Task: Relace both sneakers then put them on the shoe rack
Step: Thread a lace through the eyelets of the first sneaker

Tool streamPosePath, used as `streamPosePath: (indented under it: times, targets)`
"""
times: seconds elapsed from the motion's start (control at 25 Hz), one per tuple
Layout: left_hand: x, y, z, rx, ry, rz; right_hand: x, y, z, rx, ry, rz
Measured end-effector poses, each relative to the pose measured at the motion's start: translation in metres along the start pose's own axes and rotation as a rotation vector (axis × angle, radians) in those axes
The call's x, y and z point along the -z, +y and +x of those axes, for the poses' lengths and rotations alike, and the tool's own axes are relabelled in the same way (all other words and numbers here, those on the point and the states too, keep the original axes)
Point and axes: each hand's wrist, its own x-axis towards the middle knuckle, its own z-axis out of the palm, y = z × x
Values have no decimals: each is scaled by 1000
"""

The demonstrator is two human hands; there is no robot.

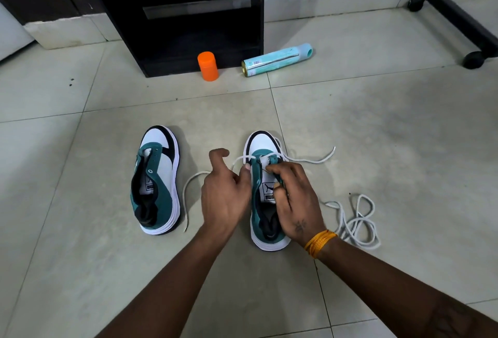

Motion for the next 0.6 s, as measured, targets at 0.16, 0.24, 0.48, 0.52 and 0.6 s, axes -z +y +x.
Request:
streamPosePath:
  times: [0.16, 0.24, 0.48, 0.52, 0.6]
  targets:
    - [-8, 10, -13, 76, -72, 23, 5, -6, -5, 22, 57, 191]
    - [-11, 6, -13, 117, -82, 24, 5, -11, -1, -52, 133, 284]
    - [-12, 11, -20, 113, -75, -6, 11, 29, 53, -190, -133, -145]
    - [-12, 11, -21, 106, -84, 5, 13, 33, 58, -188, -175, -197]
    - [-11, 12, -21, 91, -85, 32, 18, 34, 68, -181, -174, -229]
